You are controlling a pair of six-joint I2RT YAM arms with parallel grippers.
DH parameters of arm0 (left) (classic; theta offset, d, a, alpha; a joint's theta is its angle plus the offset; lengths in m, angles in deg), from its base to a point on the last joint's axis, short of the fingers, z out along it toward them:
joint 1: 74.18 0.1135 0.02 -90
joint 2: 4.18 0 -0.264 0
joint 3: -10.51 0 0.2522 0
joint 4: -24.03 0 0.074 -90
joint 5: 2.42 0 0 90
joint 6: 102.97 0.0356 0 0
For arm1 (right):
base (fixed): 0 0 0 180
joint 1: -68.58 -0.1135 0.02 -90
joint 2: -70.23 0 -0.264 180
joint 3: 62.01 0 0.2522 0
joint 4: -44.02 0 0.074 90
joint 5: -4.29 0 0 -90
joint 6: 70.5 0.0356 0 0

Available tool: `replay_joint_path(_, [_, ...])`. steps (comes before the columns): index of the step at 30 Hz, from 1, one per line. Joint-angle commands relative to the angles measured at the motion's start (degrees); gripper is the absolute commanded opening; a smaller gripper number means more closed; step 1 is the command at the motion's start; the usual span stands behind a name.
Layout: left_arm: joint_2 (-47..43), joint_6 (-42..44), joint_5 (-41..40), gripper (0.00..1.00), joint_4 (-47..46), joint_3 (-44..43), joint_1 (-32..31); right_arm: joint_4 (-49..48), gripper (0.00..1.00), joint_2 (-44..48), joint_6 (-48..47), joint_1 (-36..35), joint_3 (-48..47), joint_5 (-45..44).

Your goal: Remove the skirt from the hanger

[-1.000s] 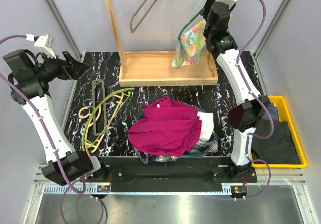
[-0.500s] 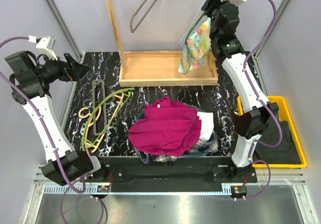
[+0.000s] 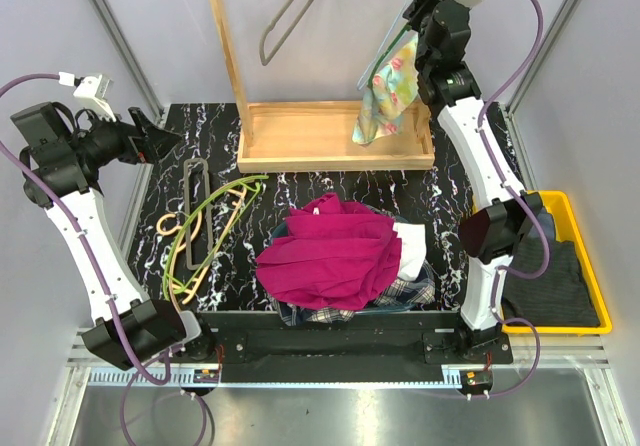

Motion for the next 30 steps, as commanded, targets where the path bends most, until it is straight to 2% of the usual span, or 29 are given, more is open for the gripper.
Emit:
replay_joint_path(1, [0.1, 1.1, 0.2, 0.99, -0.6, -2.1, 0.3, 0.0, 0.56, 0.5, 0.7, 1.3, -0.3, -1.9])
replay_joint_path(25, [0.3, 0.4, 0.9, 0.99, -1.1, 0.5, 0.5, 2.6, 0.52, 6.8, 5.4, 1.9, 12.9, 2.7])
replay_joint_path(30, [0.2, 0.4, 1.0, 0.99, -1.2, 1.1, 0.6, 1.2, 0.57, 6.5, 5.4, 0.8, 10.3, 5.9])
